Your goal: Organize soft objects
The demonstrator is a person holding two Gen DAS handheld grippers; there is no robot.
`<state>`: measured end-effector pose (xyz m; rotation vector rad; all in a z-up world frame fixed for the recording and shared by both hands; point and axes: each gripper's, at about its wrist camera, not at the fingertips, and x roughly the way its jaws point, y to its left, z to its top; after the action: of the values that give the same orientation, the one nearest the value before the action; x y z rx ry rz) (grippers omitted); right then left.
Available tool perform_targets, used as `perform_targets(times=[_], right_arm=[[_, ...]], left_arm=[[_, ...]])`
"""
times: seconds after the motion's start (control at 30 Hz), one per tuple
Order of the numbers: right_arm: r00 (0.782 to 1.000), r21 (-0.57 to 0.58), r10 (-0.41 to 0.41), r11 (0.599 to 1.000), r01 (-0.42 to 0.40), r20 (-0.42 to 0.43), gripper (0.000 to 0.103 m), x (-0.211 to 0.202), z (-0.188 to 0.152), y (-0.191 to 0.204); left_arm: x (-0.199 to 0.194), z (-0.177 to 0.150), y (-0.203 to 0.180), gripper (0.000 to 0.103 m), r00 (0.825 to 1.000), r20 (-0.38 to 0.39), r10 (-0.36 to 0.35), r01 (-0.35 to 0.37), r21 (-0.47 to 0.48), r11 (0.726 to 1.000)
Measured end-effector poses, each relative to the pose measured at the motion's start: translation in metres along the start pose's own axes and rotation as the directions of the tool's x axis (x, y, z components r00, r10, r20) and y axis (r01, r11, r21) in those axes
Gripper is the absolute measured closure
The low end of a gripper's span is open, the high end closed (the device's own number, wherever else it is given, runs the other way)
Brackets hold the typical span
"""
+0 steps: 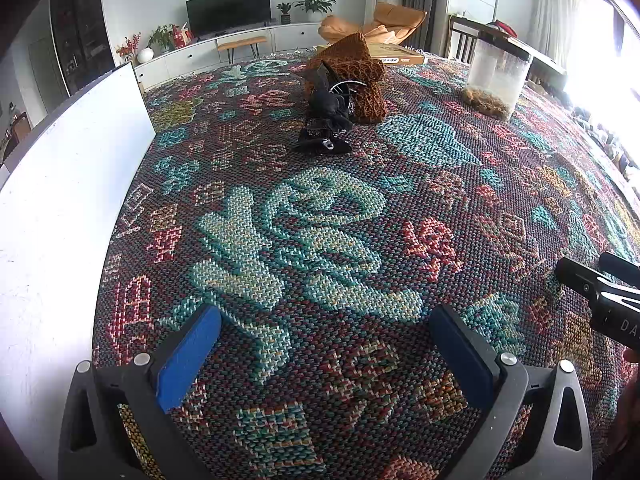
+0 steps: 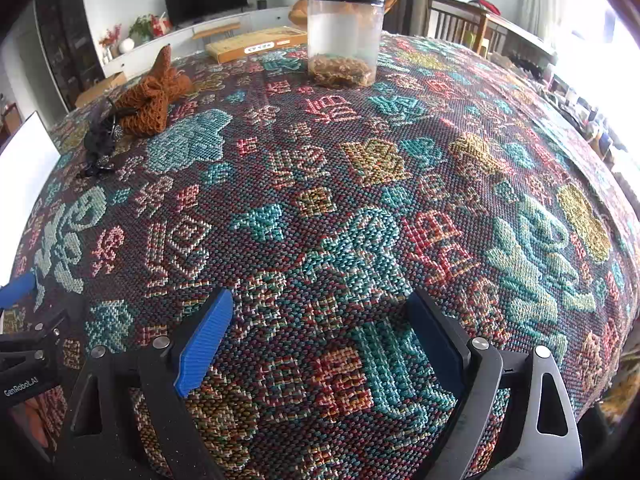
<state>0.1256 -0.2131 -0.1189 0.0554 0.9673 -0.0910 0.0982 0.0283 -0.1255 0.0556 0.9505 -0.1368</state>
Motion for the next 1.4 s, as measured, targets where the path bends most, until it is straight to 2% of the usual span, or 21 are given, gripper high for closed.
perform_targets(times=[0.73,0.8,0.87,1.0,1.13,1.2,1.27,1.3,1.33,1.37,1.4], right_arm=[[1.0,0.0,-0.001,1.0,0.001,0.0,0.012,0.0,0.0,0.0],[1.0,0.0,-0.001,1.0,0.001,0.0,0.012,0.001,0.0,0.0],[1.0,0.0,-0.001,1.0,0.001,0.0,0.012,0.001,0.0,0.0],[1.0,0.0,-0.001,1.0,0.001,0.0,0.011,0.001,0.0,0.0],[1.0,-0.001,-0.001,1.0,0.001,0.0,0.01,0.001,0.0,0.0],[1.0,-0.001,-0.001,1.0,0.001,-0.001,0.01,0.001,0.001,0.001],[1.0,-0.001,-0.001,1.0,0.001,-0.001,0.01,0.001,0.001,0.001],[1.0,-0.001,-0.001,1.0,0.001,-0.001,0.01,0.001,0.0,0.001],[1.0,-0.001,-0.001,1.0,0.001,-0.001,0.01,0.001,0.001,0.001],[1.0,-0.001,-0.001,1.0,0.001,-0.001,0.01,0.001,0.001,0.001],[1.0,-0.001,-0.001,1.0,0.001,-0.001,0.01,0.001,0.001,0.001]], left_arm=[[0.001,0.003,0.0,0.0,1.0,-0.006,-0.006,0.006,0.001,1.0],[0.004,0.01,0.0,0.0,1.0,-0.027,-0.005,0.005,-0.003,1.0],[0.001,0.021,-0.001,0.0,1.0,-0.005,-0.013,0.012,-0.012,1.0],[-0.002,0.052,-0.016,0.0,0.999,0.046,-0.021,0.019,0.053,0.998],[0.02,0.091,-0.021,0.0,0.999,0.036,-0.022,0.018,0.09,0.996],[0.036,0.105,-0.016,0.0,1.0,0.005,-0.03,0.03,0.065,0.997],[0.049,0.112,-0.005,0.0,0.998,-0.02,-0.063,0.063,-0.011,0.998],[0.054,0.113,0.002,0.002,0.996,-0.03,-0.089,0.087,-0.053,0.995],[0.058,0.113,0.008,0.015,0.993,-0.032,-0.11,0.107,-0.084,0.991],[0.06,0.112,0.013,0.043,0.992,-0.037,-0.12,0.116,-0.103,0.988],[0.06,0.112,0.017,0.052,0.995,-0.034,-0.096,0.092,-0.103,0.99]])
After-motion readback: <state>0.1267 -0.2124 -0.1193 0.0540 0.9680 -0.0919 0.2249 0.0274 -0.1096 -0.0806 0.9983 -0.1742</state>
